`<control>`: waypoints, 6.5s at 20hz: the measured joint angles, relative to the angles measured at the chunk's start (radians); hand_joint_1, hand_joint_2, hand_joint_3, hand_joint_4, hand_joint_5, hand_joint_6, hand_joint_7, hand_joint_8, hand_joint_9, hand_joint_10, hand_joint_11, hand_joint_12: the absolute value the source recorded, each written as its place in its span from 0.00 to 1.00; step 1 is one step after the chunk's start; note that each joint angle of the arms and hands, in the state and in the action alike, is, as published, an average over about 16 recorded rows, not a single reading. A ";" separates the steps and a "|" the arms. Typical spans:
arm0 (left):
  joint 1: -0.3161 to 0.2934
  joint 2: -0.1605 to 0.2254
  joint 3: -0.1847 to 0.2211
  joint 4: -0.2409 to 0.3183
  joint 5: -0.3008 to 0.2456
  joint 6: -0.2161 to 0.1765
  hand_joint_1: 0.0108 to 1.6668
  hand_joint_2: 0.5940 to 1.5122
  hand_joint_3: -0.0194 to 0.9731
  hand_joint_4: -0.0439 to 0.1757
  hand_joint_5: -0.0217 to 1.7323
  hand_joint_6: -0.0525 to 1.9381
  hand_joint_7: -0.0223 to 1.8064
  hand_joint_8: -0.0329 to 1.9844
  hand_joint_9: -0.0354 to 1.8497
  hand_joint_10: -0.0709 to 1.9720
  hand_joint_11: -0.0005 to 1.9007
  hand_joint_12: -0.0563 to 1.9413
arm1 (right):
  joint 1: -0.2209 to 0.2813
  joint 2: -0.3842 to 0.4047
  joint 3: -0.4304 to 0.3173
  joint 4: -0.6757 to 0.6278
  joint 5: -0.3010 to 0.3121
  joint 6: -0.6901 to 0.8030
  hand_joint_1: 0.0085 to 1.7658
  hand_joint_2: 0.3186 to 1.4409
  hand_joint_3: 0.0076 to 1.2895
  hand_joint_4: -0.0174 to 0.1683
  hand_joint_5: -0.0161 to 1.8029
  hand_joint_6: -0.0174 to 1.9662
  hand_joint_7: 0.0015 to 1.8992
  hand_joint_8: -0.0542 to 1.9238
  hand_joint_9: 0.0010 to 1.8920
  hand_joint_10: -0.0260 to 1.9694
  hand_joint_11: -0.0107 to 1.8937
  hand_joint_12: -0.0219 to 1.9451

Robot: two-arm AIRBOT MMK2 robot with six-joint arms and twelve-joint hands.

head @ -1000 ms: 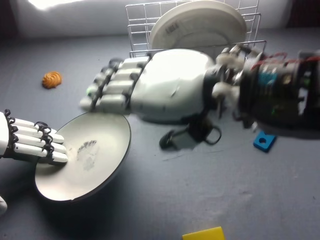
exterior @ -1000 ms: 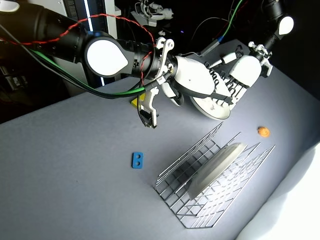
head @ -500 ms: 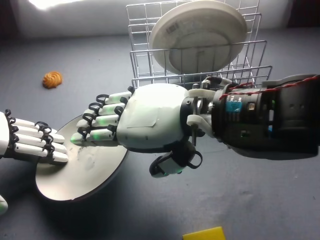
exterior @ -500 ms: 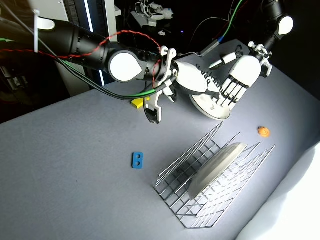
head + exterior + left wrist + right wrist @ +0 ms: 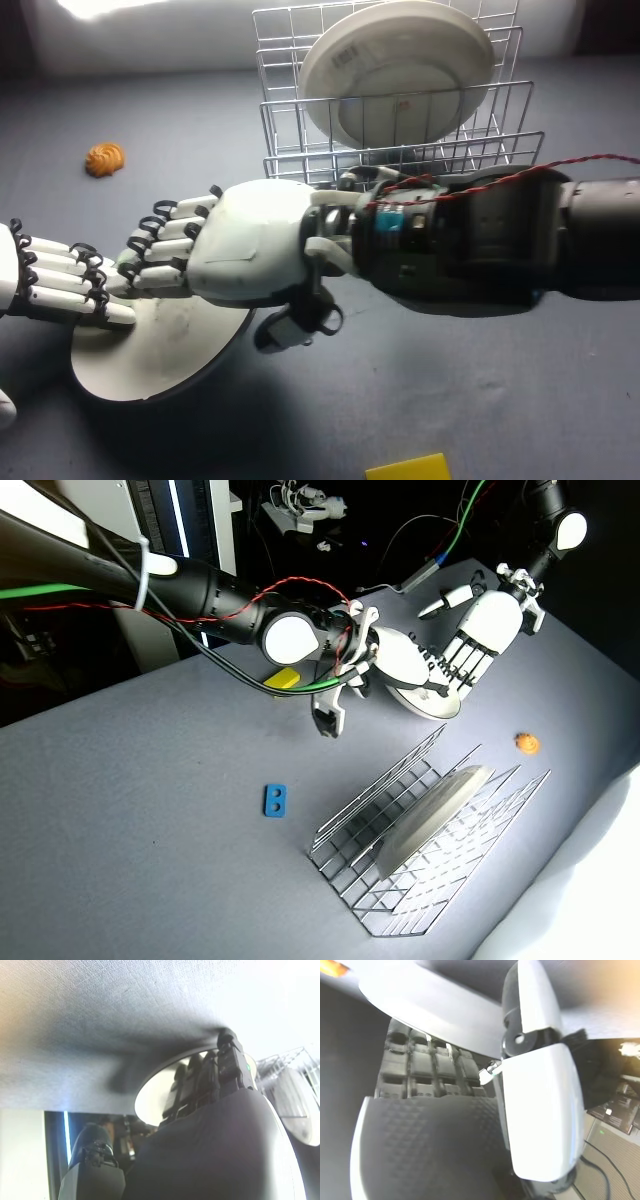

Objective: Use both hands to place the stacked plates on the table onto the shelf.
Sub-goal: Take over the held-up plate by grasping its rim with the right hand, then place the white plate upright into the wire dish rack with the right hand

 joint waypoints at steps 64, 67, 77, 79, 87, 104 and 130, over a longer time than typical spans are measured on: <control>-0.409 0.026 0.059 0.172 -0.016 -0.095 0.01 0.55 0.03 0.19 0.02 0.03 0.02 0.01 0.03 0.01 0.01 0.04 | 0.147 0.202 -0.246 0.147 -0.044 0.026 0.76 0.54 0.00 0.07 0.55 0.44 0.64 0.26 0.63 0.35 0.53 0.48; -0.410 0.026 0.057 0.175 -0.017 -0.095 0.01 0.55 0.03 0.19 0.02 0.03 0.02 0.01 0.03 0.01 0.01 0.04 | 0.166 0.255 -0.297 0.148 -0.053 0.048 0.77 0.55 0.00 0.07 0.55 0.44 0.64 0.28 0.61 0.41 0.53 0.49; -0.404 0.026 0.053 0.180 -0.016 -0.096 0.01 0.54 0.03 0.19 0.02 0.03 0.02 0.01 0.03 0.01 0.01 0.04 | 0.244 0.389 -0.389 0.148 -0.090 0.205 0.78 0.56 0.00 0.06 0.55 0.43 0.64 0.28 0.60 0.42 0.53 0.49; -0.402 0.026 0.053 0.180 -0.015 -0.096 0.01 0.54 0.03 0.19 0.02 0.03 0.02 0.01 0.03 0.01 0.01 0.04 | 0.263 0.409 -0.395 0.147 -0.100 0.256 0.78 0.56 0.00 0.06 0.55 0.43 0.65 0.28 0.60 0.42 0.53 0.49; -0.390 0.026 0.051 0.181 -0.011 -0.096 0.01 0.54 0.03 0.19 0.02 0.03 0.02 0.01 0.03 0.01 0.01 0.04 | 0.351 0.470 -0.400 0.143 -0.136 0.471 0.78 0.56 0.00 0.05 0.55 0.42 0.64 0.28 0.60 0.42 0.53 0.49; -0.378 0.026 0.048 0.186 -0.004 -0.094 0.01 0.54 0.03 0.19 0.02 0.03 0.02 0.01 0.03 0.01 0.01 0.04 | 0.436 0.535 -0.271 0.140 -0.195 0.761 0.78 0.57 0.00 0.05 0.54 0.41 0.65 0.27 0.60 0.43 0.52 0.50; -0.381 0.020 0.045 0.195 -0.005 -0.089 0.01 0.55 0.03 0.19 0.02 0.03 0.02 0.01 0.03 0.01 0.01 0.03 | 0.290 0.354 0.027 0.146 -0.150 0.710 0.75 0.58 0.00 0.03 0.52 0.42 0.61 0.36 0.60 0.29 0.49 0.52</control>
